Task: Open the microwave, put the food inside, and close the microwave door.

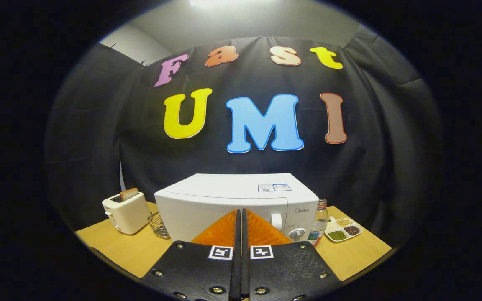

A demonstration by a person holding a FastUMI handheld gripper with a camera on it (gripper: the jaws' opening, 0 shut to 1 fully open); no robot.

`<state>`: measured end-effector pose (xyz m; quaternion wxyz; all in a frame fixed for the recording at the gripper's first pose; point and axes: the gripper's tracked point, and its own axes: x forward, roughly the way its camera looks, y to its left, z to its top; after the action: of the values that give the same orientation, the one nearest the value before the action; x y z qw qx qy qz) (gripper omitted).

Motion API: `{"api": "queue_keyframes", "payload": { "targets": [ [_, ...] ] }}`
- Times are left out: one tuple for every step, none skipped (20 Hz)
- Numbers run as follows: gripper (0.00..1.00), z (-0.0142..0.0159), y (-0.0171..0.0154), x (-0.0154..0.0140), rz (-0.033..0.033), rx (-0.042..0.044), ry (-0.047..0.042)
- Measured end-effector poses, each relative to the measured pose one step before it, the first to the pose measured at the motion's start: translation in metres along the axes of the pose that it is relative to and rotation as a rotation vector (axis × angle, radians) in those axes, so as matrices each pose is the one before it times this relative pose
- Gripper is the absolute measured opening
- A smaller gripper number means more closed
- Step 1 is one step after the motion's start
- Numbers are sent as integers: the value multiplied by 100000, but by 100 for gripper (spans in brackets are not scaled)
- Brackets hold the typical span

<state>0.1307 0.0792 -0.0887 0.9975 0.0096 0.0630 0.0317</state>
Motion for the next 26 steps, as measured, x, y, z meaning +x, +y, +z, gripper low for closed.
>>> {"api": "queue_keyframes", "payload": {
  "targets": [
    [1,278,76,-1336,-424,1346,-71],
    [1,242,202,-1309,-68,870,-276],
    [1,259,110,-1288,-89,-247,-489],
    [1,71,-114,-1231,-373,-737,-462],
    [1,-5,141,-1236,531,-507,222],
    [1,-158,88,-1074,120,-538,250],
    [1,108,-60,-1055,-350,-363,-162],
    [1,71,-122,-1077,-691,32,-200],
    [1,77,-39,-941,-564,422,-68],
    [1,-9,146,-1013,109,959,-107],
    [1,96,184,-746,158,77,-140],
    [1,-23,149,-811,273,-348,-140],
    [3,32,69,-603,90,-769,-325],
    [9,26,233,-617,844,-559,-137],
    [16,-72,383,-571,1121,-251,-48],
    [34,-87,369,-516,1237,-219,-40],
    [42,-77,320,-473,1085,-148,-384],
    [55,-68,146,-178,433,-321,182],
    [68,-63,141,-242,418,129,77],
    [89,-5,206,-212,193,152,-117],
    [97,125,-138,-91,-487,-64,-406],
    [97,85,-170,-54,-1026,-53,-340],
    [97,135,-16,-17,-94,230,-375],
    [97,51,27,5,33,425,-213],
    [97,154,-12,36,279,208,6],
    [97,81,-201,40,-137,196,-58]
  ]
}}
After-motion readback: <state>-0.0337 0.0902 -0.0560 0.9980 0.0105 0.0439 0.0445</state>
